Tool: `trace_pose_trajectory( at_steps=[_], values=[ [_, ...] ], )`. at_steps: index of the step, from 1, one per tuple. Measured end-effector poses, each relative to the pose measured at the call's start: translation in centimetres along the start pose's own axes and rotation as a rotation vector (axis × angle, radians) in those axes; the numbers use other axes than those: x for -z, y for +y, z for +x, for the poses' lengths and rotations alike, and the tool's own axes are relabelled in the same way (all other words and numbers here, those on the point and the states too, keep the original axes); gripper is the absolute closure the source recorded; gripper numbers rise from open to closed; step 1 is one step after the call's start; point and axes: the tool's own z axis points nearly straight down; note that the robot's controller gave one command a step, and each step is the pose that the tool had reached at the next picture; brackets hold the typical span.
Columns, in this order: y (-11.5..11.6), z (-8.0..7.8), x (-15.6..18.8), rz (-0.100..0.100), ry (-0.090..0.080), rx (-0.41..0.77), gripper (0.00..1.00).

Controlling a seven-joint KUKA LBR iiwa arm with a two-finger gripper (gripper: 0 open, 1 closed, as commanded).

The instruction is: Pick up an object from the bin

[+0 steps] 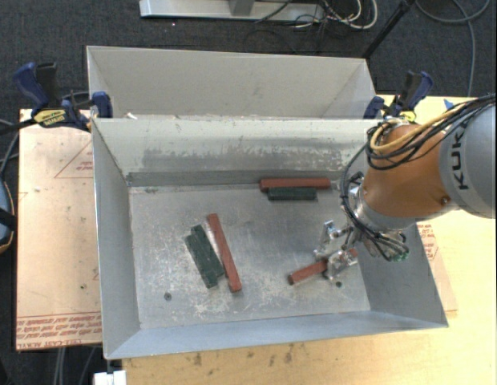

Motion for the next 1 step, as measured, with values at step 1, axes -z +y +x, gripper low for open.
trace_pose_trajectory(
  at_steps=[1],
  values=[
    [-0.94,-2.11,14.28,-0.004,0.009,0.028,1.00]
  ],
)
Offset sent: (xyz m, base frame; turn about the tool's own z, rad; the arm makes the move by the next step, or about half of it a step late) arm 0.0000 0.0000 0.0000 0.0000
